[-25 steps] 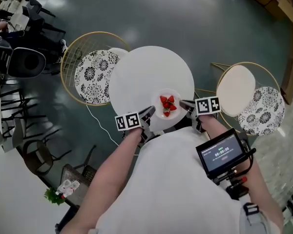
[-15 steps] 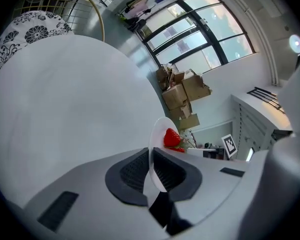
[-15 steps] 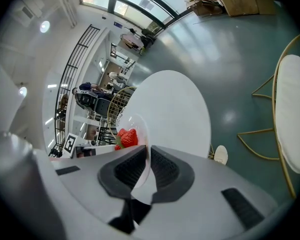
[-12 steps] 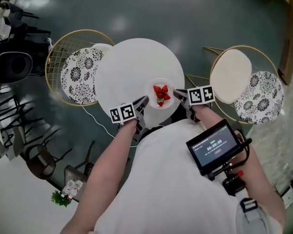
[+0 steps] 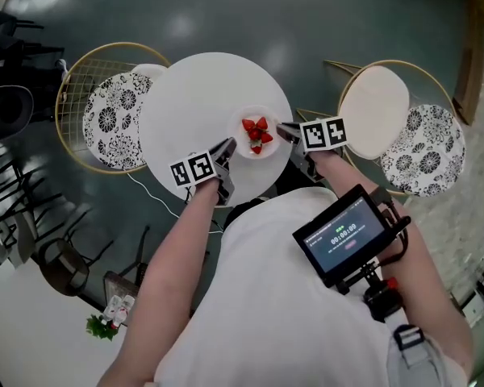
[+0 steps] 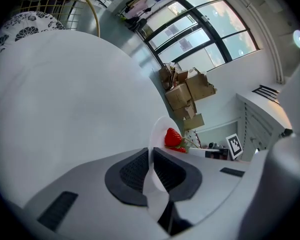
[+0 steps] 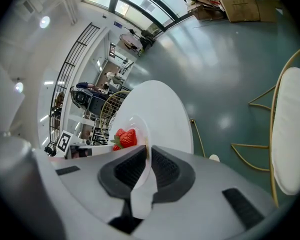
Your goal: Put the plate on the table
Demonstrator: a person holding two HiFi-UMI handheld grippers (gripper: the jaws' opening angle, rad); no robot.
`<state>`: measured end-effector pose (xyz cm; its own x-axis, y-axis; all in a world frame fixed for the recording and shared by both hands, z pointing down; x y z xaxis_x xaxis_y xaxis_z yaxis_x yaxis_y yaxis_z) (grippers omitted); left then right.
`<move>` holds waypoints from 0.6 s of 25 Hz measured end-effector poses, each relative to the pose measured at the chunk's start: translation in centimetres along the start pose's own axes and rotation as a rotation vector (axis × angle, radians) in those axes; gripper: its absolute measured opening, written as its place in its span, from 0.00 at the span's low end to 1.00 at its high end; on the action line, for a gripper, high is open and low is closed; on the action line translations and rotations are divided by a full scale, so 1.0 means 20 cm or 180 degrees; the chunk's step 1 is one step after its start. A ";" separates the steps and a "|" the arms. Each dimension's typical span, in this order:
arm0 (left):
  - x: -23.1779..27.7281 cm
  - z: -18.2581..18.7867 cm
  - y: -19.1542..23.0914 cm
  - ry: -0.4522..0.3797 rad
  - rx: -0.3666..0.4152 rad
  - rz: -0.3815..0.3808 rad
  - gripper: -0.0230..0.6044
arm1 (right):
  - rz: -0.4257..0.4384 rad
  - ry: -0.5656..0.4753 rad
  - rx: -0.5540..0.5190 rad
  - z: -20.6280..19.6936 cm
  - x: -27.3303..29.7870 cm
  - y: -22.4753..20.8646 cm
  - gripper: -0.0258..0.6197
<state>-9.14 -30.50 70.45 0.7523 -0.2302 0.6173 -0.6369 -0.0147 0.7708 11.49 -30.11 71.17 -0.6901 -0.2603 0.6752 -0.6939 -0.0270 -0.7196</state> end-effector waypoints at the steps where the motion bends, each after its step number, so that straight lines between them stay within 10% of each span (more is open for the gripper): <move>1: 0.01 0.02 0.00 0.0001 0.0000 0.0019 0.06 | 0.0000 -0.0020 -0.0005 0.02 0.01 0.00 0.09; 15: 0.11 0.11 -0.07 0.0139 0.0175 0.0313 0.07 | -0.0253 -0.0313 -0.0153 0.09 -0.04 -0.03 0.09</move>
<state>-6.95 -33.15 70.45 0.6916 -0.1906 0.6966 -0.7154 -0.0478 0.6971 12.73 -31.69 70.73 -0.6107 -0.3526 0.7090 -0.7563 -0.0057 -0.6542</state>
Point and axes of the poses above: the fingertips, and each gripper's own axes: x forward along the fingers, y to its left, z out of its top, the point moved 5 cm from there along -x, backward along the fingers, and after that the axes turned 3 degrees about -z, right-handed, at the moved point
